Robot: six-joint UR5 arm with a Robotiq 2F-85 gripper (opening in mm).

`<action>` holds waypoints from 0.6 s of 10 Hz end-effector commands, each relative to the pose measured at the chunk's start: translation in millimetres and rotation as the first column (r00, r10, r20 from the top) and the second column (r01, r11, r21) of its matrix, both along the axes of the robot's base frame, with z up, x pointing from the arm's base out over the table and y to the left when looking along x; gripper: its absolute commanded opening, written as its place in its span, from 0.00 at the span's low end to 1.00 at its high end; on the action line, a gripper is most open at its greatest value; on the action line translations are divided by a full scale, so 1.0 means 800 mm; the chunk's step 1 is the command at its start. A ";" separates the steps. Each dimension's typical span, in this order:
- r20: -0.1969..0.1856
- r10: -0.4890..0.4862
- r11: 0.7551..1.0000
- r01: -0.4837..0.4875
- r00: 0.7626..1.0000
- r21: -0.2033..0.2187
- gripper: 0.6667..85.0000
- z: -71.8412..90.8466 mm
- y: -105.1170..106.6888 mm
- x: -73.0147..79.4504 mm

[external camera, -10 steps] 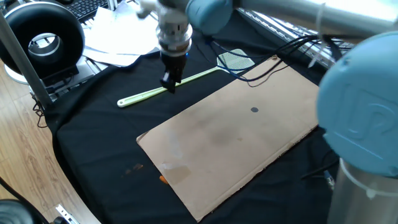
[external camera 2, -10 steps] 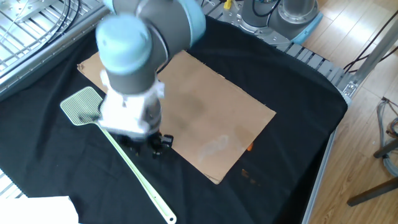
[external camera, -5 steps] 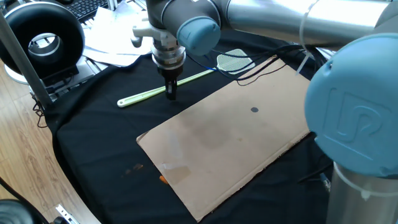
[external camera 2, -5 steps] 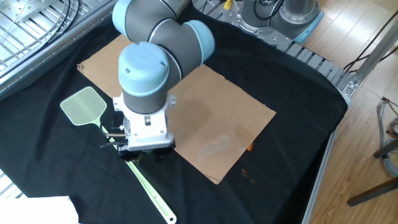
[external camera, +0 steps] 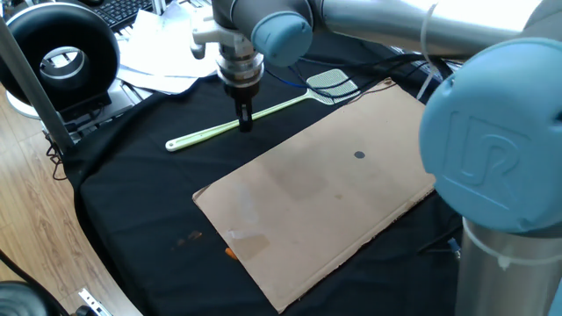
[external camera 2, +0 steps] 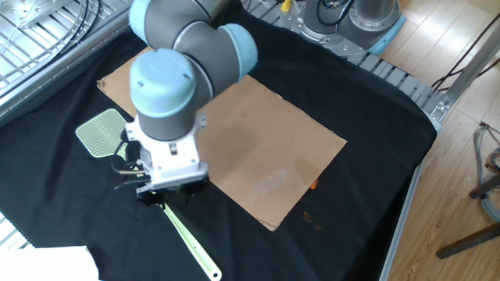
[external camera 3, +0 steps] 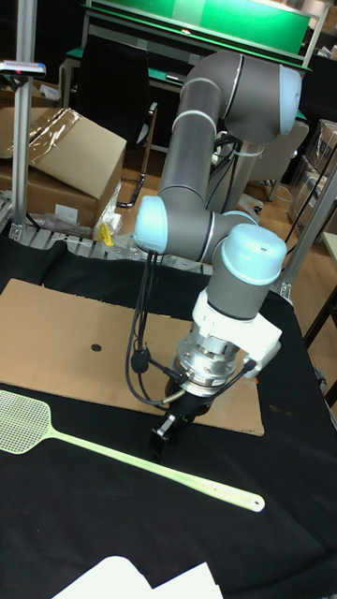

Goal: Swat with a flyswatter

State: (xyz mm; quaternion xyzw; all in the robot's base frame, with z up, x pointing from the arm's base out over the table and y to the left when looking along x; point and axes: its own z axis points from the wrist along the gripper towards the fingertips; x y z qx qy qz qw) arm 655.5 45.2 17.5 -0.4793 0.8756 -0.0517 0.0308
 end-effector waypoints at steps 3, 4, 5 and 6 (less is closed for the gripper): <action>-0.018 -0.021 1.000 0.021 1.000 -0.004 0.46 0.026 -0.007 -0.014; -0.011 -0.026 1.000 0.025 1.000 -0.010 0.46 0.026 -0.009 -0.012; 0.010 -0.022 1.000 0.022 1.000 -0.008 0.51 0.027 -0.009 -0.005; 0.029 -0.034 0.999 0.033 0.999 0.006 0.55 0.027 -0.005 0.001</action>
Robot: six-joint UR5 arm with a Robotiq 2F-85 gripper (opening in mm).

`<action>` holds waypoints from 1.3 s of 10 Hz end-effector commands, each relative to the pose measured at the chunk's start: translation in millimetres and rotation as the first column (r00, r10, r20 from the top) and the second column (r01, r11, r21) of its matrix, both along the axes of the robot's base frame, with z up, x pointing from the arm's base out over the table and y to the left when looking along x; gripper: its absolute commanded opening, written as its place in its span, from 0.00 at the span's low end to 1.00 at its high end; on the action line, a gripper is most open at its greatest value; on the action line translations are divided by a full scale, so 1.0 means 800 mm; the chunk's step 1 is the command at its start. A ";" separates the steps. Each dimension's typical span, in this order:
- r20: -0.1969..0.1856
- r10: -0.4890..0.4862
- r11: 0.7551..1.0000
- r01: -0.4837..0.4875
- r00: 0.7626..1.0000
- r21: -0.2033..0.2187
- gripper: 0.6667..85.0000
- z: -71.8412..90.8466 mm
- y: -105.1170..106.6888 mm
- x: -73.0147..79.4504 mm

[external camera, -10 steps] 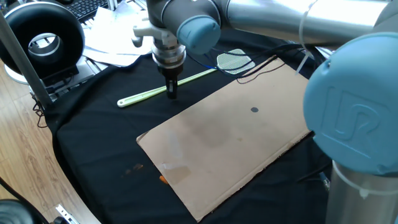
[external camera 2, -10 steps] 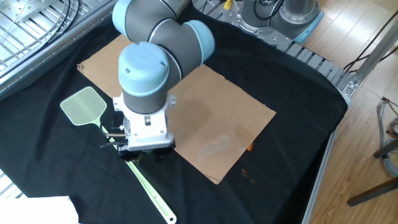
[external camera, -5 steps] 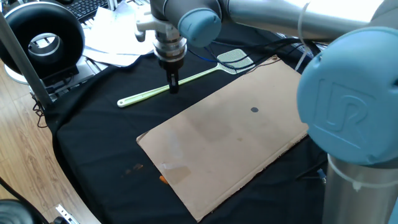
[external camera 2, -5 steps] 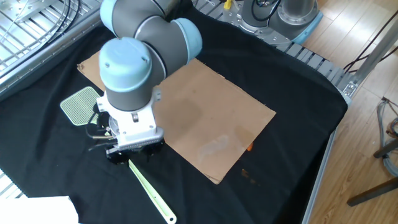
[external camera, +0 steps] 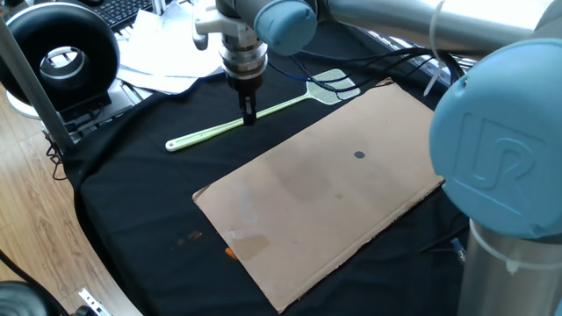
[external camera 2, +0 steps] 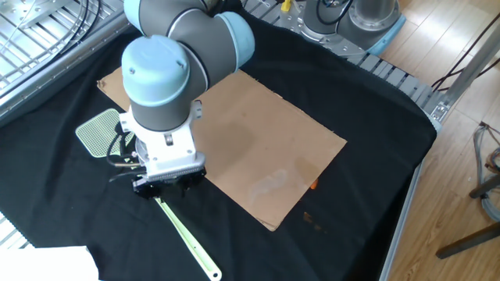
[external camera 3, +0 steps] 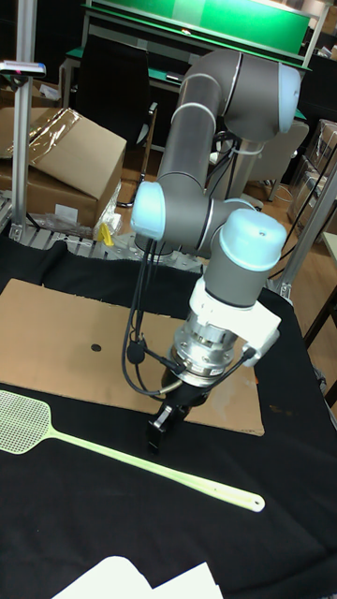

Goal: Swat with a flyswatter

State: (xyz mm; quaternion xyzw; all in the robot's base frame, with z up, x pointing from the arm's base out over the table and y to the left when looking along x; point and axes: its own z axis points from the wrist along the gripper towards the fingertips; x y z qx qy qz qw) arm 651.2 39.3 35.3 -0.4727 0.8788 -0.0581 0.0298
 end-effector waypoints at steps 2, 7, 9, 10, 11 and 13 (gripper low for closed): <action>0.040 -0.017 1.000 0.017 0.999 0.017 0.54 0.006 0.003 0.012; 0.046 0.136 0.987 -0.139 0.990 0.077 0.62 -0.025 0.027 0.042; 0.047 0.162 0.983 -0.166 0.986 0.083 0.61 -0.030 0.030 0.044; 0.049 0.174 0.980 -0.178 0.984 0.087 0.61 -0.032 0.030 0.043; 0.052 0.178 0.978 -0.182 0.983 0.098 0.61 -0.036 0.029 0.042; 0.054 0.179 0.976 -0.184 0.982 0.114 0.61 -0.043 0.026 0.037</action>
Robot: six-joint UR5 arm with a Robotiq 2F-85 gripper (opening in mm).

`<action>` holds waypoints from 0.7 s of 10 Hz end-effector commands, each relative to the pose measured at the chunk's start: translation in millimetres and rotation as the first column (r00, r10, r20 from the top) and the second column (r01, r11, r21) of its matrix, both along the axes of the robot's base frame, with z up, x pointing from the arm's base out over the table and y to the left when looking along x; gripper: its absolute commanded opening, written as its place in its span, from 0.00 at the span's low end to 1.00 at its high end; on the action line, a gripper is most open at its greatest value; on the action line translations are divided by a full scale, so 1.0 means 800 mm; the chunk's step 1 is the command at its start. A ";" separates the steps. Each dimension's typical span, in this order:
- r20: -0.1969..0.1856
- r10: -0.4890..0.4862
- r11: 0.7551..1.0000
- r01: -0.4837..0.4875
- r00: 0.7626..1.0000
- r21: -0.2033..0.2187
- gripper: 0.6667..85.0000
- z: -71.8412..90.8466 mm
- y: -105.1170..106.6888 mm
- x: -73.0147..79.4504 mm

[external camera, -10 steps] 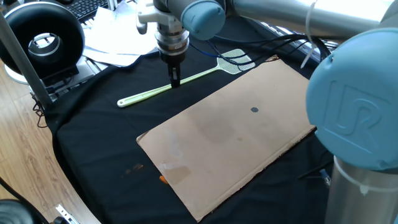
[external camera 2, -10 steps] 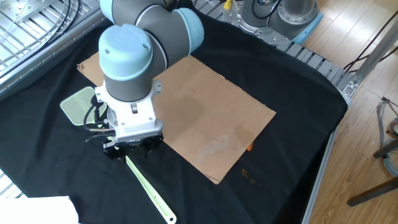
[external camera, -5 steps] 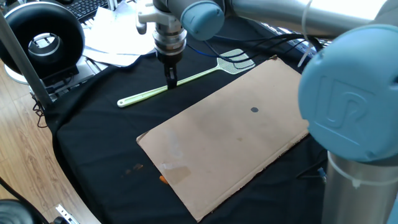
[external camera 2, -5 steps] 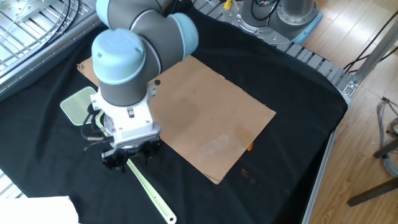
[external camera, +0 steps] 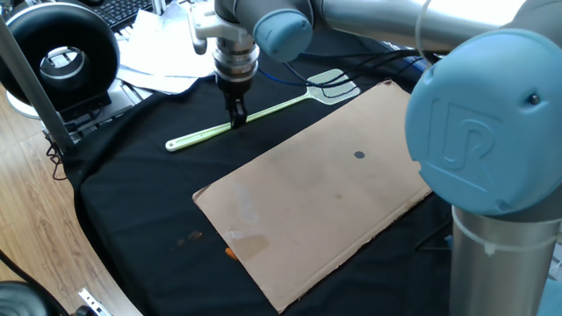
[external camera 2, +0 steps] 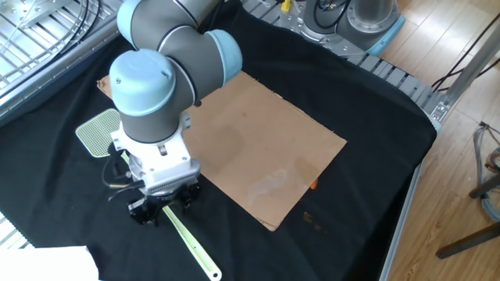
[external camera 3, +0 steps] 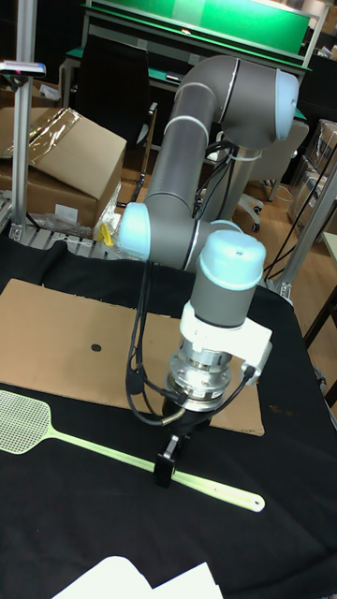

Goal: Swat with a flyswatter

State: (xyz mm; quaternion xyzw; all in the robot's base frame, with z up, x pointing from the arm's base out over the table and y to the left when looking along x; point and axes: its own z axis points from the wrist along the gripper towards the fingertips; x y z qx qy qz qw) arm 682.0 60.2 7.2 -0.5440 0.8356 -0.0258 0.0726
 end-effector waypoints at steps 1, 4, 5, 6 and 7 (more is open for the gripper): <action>0.002 0.013 0.999 -0.013 1.000 0.032 0.61 -0.011 -0.003 -0.002; -0.003 0.006 0.999 -0.006 1.000 0.036 0.60 -0.018 0.000 -0.003; -0.002 -0.006 0.999 0.007 1.000 0.040 0.60 -0.019 0.002 -0.004; 0.001 -0.023 0.999 0.023 1.000 0.044 0.47 -0.019 0.003 -0.003; 0.005 -0.040 0.998 0.040 0.999 0.045 0.34 -0.019 0.002 -0.002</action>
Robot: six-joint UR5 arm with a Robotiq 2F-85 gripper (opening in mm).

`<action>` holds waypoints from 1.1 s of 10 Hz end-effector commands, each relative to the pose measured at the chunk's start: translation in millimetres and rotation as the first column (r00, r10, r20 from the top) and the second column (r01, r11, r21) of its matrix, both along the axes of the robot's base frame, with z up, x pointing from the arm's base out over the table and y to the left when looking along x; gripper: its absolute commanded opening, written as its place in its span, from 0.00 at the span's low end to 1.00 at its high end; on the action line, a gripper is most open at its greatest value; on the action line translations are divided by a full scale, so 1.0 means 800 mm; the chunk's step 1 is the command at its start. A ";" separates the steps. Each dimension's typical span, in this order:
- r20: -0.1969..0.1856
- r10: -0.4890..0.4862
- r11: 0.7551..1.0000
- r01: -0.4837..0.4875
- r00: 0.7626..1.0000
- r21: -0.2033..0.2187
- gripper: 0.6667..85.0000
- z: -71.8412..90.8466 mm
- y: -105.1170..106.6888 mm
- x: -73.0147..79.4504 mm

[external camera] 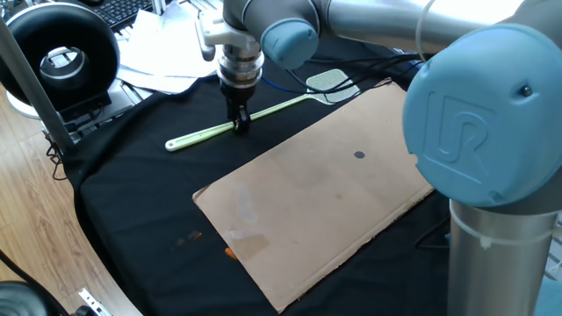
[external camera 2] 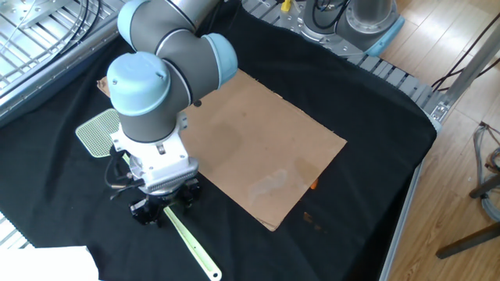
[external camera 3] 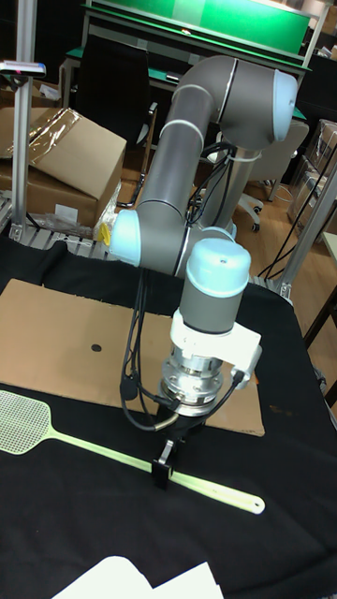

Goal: Swat with a flyswatter

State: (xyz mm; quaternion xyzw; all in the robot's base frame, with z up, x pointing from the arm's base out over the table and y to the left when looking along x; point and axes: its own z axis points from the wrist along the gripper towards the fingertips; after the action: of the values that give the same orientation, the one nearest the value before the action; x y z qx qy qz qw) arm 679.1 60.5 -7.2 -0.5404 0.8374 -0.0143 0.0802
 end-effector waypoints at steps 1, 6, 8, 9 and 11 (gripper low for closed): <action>0.007 -0.048 0.999 0.048 0.999 0.020 0.30 0.000 0.003 0.002; -0.004 -0.119 0.993 0.119 0.993 0.009 0.02 0.024 -0.012 0.008; 0.002 -0.131 0.991 0.131 0.991 -0.022 0.01 0.043 -0.018 0.016; 0.019 -0.114 0.992 0.115 0.993 -0.044 0.01 0.057 -0.015 0.021; 0.066 -0.052 0.997 0.055 0.997 -0.059 0.01 0.078 0.001 0.033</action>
State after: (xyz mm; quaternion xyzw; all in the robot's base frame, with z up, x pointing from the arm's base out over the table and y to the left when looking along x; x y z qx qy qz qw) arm 693.0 53.0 31.7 -0.5017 0.8608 -0.0404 0.0753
